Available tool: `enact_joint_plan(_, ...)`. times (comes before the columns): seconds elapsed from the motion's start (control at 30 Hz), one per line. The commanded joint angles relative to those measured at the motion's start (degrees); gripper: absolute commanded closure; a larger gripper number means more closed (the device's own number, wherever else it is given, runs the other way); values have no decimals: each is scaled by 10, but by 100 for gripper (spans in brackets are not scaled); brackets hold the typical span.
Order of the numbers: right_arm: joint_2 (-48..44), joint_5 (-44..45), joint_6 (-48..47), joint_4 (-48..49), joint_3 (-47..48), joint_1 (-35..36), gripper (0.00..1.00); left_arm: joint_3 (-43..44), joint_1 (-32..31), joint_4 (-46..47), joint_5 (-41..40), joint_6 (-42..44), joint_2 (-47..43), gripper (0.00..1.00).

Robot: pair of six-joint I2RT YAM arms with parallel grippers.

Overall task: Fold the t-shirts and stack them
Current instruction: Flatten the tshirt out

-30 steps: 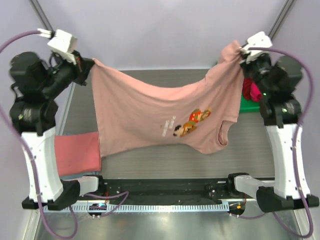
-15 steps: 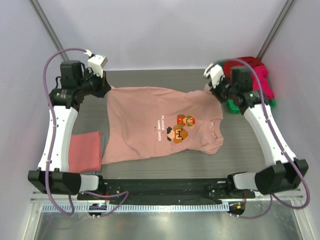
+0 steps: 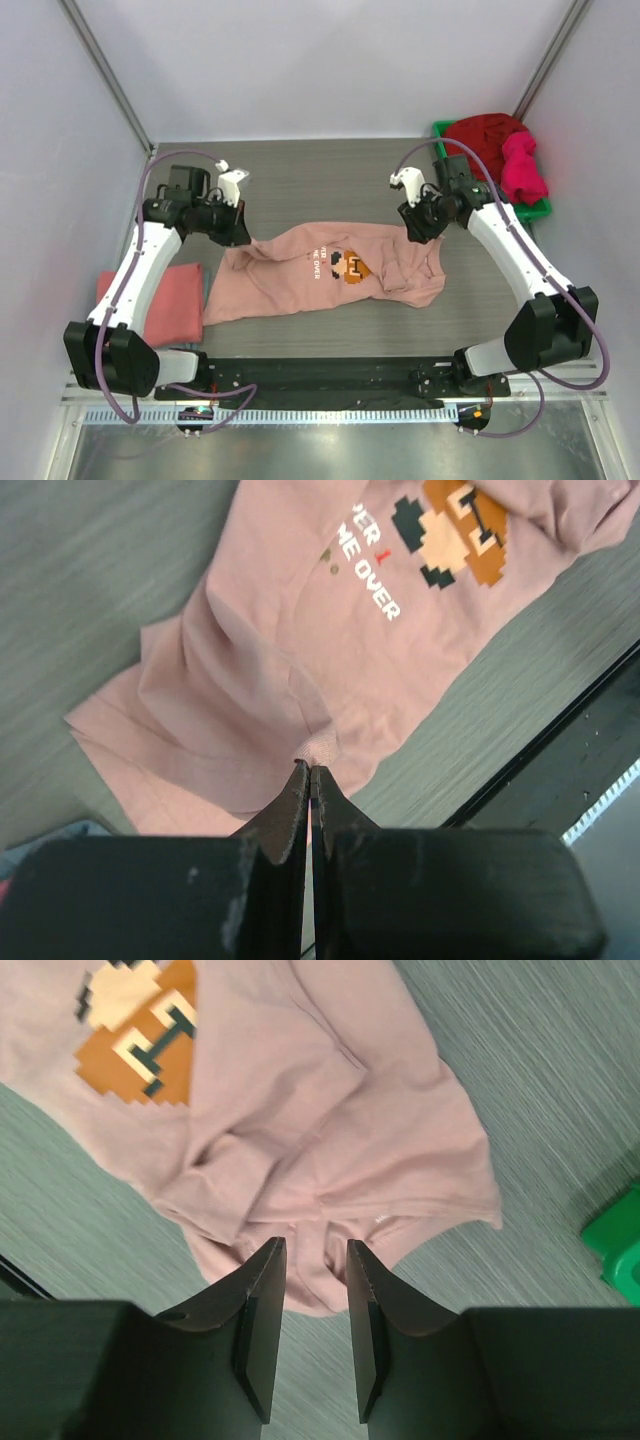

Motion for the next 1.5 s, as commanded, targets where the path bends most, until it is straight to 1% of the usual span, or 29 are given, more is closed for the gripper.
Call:
enact_joint_plan(0.0,6,-45,-59,-24,8,-32,64,-6,1,-4,4,12,8,100)
enact_joint_plan(0.07,9,-59,-105,-42,-10,-40,61,-8,1,-5,-10,14,13,100)
enact_joint_plan(0.1,11,-64,-144,-50,-24,-41,59,-10,1,-4,-15,15,18,100)
enact_joint_plan(0.17,44,-85,-172,-88,-26,-42,57,-13,2,-4,-29,16,26,100)
enact_joint_plan(0.3,104,-162,-213,-144,-4,-43,55,-3,4,-14,-51,20,50,100)
enact_joint_plan(0.37,126,-171,-246,-181,0,-44,55,9,6,-21,-61,27,67,100)
enact_joint_plan(0.43,146,-169,-276,-198,-7,-46,55,17,10,-23,-73,31,83,100)
enact_joint_plan(0.57,163,-172,-293,-208,-25,-54,54,36,15,-21,-84,34,102,100)
enact_joint_plan(0.83,213,-198,-290,-207,-7,-56,50,51,15,-18,-101,43,130,100)
enact_joint_plan(1.13,253,-210,-297,-202,17,-57,50,43,15,-15,-109,47,133,100)
enact_joint_plan(1.27,271,-215,-300,-202,26,-56,52,40,15,-14,-114,48,129,100)
enact_joint_plan(1.3,278,-216,-299,-203,29,-55,55,39,15,-15,-117,49,127,100)
enact_joint_plan(1.37,283,-218,-305,-210,32,-54,58,38,16,-15,-119,50,127,100)
enact_joint_plan(1.4,286,-218,-307,-212,33,-53,61,37,16,-15,-122,51,126,100)
enact_joint_plan(1.47,287,-215,-316,-221,32,-48,64,36,16,-15,-123,52,127,100)
